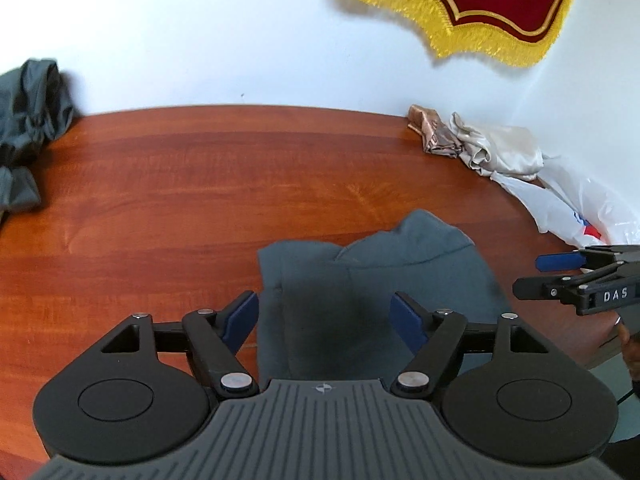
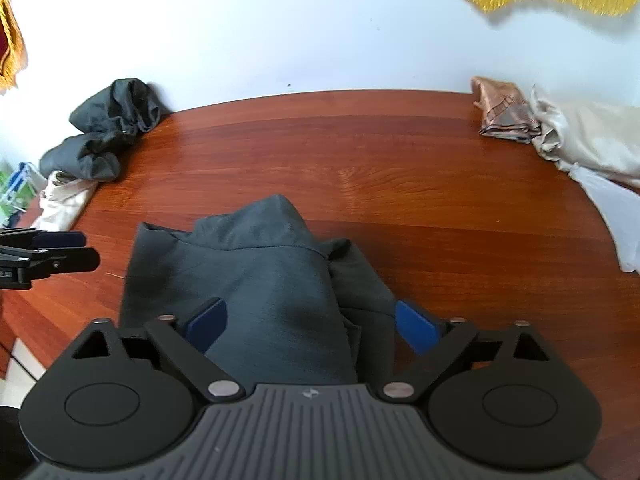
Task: Fold clothes
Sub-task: 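Lower both open tools onto the folded jacket bundle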
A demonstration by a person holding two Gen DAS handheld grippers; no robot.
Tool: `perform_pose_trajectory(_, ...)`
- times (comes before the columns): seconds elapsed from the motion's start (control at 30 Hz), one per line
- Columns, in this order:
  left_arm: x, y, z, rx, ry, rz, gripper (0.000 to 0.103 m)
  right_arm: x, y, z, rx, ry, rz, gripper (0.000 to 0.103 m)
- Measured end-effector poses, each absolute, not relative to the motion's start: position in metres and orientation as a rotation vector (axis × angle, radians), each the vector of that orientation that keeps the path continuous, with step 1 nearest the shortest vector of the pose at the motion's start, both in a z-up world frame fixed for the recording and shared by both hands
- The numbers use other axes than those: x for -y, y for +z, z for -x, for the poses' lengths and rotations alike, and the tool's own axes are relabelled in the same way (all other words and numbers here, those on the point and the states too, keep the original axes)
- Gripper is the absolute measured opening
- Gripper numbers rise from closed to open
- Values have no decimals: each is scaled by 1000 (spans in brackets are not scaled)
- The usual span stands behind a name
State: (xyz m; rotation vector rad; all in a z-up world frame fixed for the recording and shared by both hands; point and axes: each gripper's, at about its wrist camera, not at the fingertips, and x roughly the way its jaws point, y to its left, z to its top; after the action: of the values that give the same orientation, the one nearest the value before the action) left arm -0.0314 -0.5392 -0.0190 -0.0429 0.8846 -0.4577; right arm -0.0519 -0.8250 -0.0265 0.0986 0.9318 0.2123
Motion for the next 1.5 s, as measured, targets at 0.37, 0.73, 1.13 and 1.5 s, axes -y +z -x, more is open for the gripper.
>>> perform_pose_trajectory(0.37,551,-40,34,-892,-426,-14,81,810,-47,59,-921,170,-60,102)
perform_pose_trajectory(0.73,561,-48,35,-910,-429,-35,86,809,-58,55,-940,165,-41,102)
perform_pose_trajectory(1.13,561,-56,33,-937,-406,-28,86,812,-60,54,-954,167,-32,102)
perform_pose_trajectory(1.5,556,-60,23,-950,-386,-16,86,812,-58,42,-954,204,-17,102)
